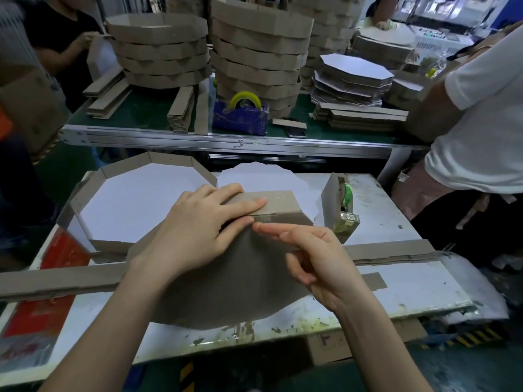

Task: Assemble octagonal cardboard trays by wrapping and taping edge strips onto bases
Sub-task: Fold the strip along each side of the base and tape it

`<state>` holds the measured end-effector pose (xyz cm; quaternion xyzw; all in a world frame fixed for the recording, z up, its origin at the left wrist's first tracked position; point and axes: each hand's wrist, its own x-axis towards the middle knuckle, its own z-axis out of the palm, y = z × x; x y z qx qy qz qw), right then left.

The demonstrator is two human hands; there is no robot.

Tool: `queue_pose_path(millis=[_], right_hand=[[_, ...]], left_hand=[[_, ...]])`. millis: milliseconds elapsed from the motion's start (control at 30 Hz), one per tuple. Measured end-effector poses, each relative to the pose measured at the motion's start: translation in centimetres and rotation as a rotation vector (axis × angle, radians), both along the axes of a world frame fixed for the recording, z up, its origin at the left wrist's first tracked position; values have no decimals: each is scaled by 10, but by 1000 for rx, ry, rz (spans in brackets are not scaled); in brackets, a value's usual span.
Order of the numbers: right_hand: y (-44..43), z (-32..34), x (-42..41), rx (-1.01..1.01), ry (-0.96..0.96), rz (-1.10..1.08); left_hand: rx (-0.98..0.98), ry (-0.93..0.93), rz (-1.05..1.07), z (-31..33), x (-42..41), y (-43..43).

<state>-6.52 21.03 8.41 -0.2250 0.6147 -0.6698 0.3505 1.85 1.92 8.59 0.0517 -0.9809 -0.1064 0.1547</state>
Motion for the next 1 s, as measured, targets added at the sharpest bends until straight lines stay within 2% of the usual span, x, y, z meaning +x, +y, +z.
queue_pose_path(millis=[167, 500, 600, 700, 733, 800, 867, 933, 1000], right_hand=[[-7, -14, -2, 15, -6, -42], [-14, -24, -17, -79, -168, -1], [-12, -22, -22, -22, -111, 6], [-3, -26, -23, 198, 131, 0], [2, -29, -24, 179, 207, -28], [9, -29, -29, 4, 405, -150], [11, -23, -43, -103, 744, -298], [4, -13, -55, -62, 1064, -311], [-3, -5, -64, 46, 1148, -164]], left_hand=[[9, 9, -10, -3, -1, -2], [40, 32, -36, 1, -1, 1], [33, 16, -33, 1, -2, 1], [43, 22, -5, 1, -3, -3], [49, 25, -6, 0, -4, -4], [43, 41, -24, -1, -5, -5], [45, 51, -33, -1, -6, -5], [61, 50, -33, -1, -6, -5], [62, 50, -43, -3, -4, -6]])
